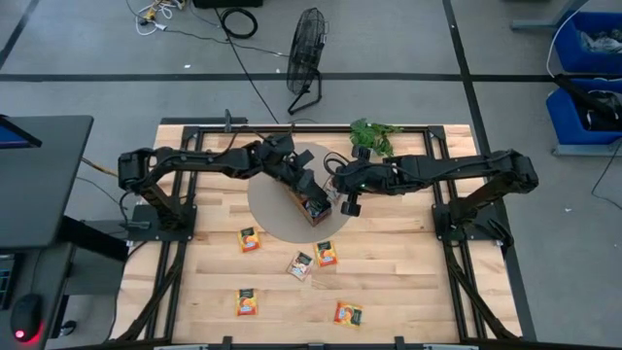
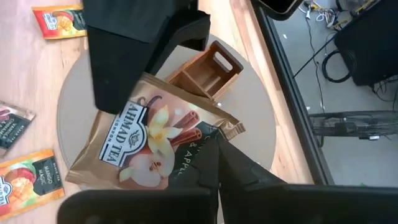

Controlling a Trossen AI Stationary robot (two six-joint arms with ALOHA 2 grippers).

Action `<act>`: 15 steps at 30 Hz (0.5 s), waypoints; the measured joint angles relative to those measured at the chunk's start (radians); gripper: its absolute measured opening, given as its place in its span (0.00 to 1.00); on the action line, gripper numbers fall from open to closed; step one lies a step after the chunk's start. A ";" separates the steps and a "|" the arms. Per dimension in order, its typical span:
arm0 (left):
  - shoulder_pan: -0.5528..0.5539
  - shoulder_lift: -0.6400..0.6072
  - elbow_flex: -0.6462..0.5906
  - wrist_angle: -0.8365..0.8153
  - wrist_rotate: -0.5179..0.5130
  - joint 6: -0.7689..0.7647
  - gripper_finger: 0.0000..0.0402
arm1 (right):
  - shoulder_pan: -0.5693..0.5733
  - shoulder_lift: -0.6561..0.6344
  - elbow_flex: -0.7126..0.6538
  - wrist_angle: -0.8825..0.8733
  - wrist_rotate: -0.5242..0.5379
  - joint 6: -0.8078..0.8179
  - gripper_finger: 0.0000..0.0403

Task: Pick & Place Tea
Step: Put the brown tea bag into the middle section of the wooden organizer

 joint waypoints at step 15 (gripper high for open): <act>0.004 0.000 0.000 -0.069 0.028 0.118 0.02 | -0.008 -0.086 0.000 0.006 -0.077 0.122 0.09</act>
